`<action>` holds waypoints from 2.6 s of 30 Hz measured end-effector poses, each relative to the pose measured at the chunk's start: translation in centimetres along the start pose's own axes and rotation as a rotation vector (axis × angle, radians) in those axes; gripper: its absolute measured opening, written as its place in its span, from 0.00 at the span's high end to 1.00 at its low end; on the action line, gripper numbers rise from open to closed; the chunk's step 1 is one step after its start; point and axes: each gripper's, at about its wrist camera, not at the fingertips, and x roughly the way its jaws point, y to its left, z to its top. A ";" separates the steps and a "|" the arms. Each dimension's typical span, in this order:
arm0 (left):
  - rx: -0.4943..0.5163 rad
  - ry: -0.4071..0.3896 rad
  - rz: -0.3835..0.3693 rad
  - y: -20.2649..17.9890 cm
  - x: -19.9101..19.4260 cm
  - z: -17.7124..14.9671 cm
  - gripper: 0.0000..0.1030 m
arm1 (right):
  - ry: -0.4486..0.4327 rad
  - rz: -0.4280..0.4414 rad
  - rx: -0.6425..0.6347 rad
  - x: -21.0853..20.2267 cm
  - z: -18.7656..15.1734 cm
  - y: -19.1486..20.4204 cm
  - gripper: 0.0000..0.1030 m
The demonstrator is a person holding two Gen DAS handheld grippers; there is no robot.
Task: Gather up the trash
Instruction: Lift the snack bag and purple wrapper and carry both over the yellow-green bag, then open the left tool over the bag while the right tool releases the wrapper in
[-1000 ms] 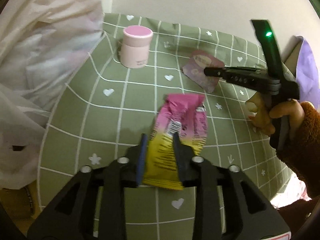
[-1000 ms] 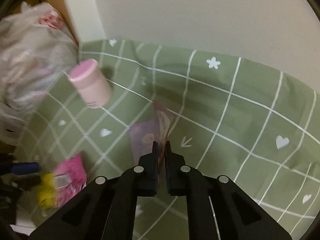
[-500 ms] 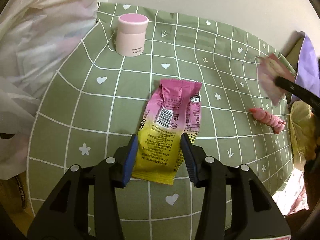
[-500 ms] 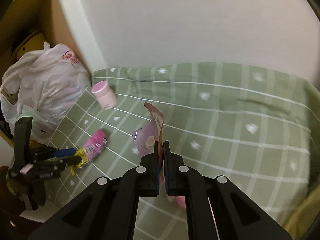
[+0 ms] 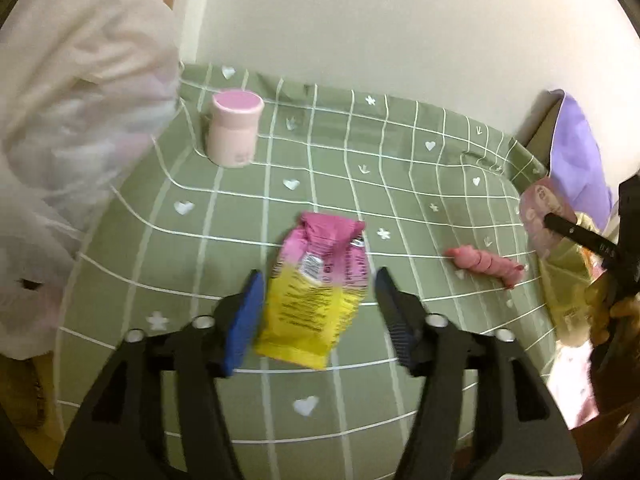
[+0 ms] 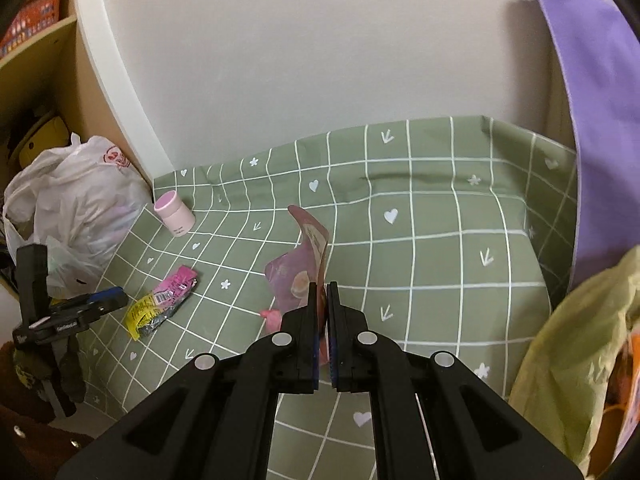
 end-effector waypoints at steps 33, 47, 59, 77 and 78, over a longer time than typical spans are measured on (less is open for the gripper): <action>0.163 -0.135 -0.234 -12.1 -0.7 10.3 0.62 | -0.157 -0.184 -0.018 -8.2 0.7 -0.6 0.94; 0.619 -0.027 -0.681 -35.3 0.7 12.0 0.60 | -0.250 -0.485 0.223 -21.3 -3.0 -10.9 0.94; 0.810 0.308 -0.582 -46.7 12.1 5.9 0.61 | -0.125 -0.501 0.372 -17.6 -8.3 -16.4 0.94; 0.746 0.301 -0.614 -46.8 12.9 5.1 0.58 | -0.083 -0.516 0.310 -15.4 -8.1 -17.7 0.89; 0.741 0.290 -0.615 -46.5 12.7 5.1 0.55 | -0.080 -0.521 0.306 -15.4 -8.1 -17.6 0.85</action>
